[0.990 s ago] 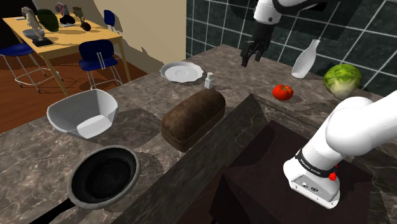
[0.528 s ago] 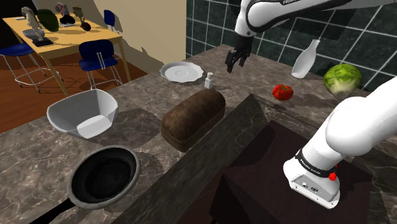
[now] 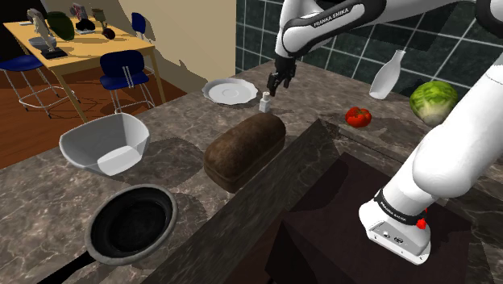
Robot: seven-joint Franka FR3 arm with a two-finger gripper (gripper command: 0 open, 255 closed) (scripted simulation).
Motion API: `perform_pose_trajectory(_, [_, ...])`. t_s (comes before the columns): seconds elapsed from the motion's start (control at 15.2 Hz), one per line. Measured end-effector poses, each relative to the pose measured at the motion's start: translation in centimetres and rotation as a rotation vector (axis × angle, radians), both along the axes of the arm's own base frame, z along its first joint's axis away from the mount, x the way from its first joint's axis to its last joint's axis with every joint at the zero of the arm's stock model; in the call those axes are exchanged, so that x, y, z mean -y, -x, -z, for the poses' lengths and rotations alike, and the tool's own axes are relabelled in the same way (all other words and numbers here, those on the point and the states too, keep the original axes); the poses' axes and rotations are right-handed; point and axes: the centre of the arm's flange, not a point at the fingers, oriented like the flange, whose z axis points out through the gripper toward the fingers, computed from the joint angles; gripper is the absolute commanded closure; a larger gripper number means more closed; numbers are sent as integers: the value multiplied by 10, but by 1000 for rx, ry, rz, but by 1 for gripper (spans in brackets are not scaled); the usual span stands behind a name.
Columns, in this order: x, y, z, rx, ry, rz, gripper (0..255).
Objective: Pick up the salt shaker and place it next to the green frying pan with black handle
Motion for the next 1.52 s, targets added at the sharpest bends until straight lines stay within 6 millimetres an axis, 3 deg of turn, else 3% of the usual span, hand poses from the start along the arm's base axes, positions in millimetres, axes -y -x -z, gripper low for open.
perform_pose_trajectory(0.33, [4, -47, 37, 6, 21, -38, 0])
perform_pose_trajectory(0.86, [8, -56, 76, 7, 24, -43, 0])
perform_pose_trajectory(1.25, [8, -57, 80, 8, 24, -43, 0])
perform_pose_trajectory(1.32, [8, -57, 80, 8, 24, -43, 255])
perform_pose_trajectory(1.52, [7, -57, 80, 9, 24, -44, 255])
